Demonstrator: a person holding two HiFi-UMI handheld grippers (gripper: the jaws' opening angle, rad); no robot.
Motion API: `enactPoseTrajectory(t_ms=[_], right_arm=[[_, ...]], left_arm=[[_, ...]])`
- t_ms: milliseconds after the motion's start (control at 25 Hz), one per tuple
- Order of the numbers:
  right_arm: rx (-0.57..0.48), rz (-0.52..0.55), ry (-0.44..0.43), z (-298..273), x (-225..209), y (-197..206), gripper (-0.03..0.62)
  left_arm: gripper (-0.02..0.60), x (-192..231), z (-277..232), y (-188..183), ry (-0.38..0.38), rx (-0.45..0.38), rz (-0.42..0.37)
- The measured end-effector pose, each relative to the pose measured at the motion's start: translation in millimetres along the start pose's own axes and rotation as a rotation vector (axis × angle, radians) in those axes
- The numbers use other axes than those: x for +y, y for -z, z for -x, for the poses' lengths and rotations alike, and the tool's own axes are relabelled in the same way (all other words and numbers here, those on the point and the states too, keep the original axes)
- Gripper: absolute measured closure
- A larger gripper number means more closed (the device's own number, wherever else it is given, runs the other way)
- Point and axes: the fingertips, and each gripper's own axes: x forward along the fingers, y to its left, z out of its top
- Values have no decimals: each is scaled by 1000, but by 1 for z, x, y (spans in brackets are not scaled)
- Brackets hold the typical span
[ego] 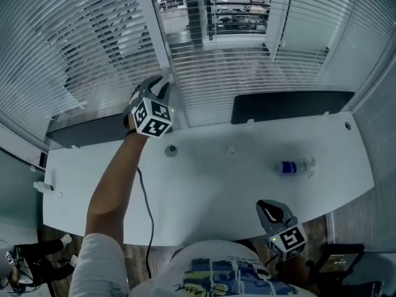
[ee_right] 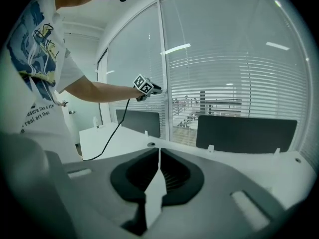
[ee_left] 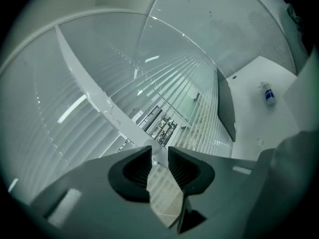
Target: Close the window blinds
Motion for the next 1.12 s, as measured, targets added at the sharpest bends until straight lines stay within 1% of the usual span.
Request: enactPoseTrajectory(t_ms=[200,480,560,640,800,880,1000,1120], right_arm=[[21,-12,15,5,-8,4,582],[25,-15,15,7,-14,5,582],[27,-17,15,9,-16,6,582],[27,-16,11,8,-17,7,582],[31,-21,4,8,-18,9,582],[31,-16,5,8,-20,8,582],[31,-18,11,10,-24,10,582],[35,-17,10,11,-26,13,582]], left_arm=[[456,8,-16,-7,-37,20,-113],[453,6,-31,-7,-72,86,-376],[449,5,-34,-5,-77,106,-432],[449,5,-38,-3,-78,119,-469],[449,3,-45,2,-77,148,-517],[451,5,-46,3,-85,160,-526],[459,5,-45,2,-93,154,-484],[459,5,-45,1,-109,137,-401]])
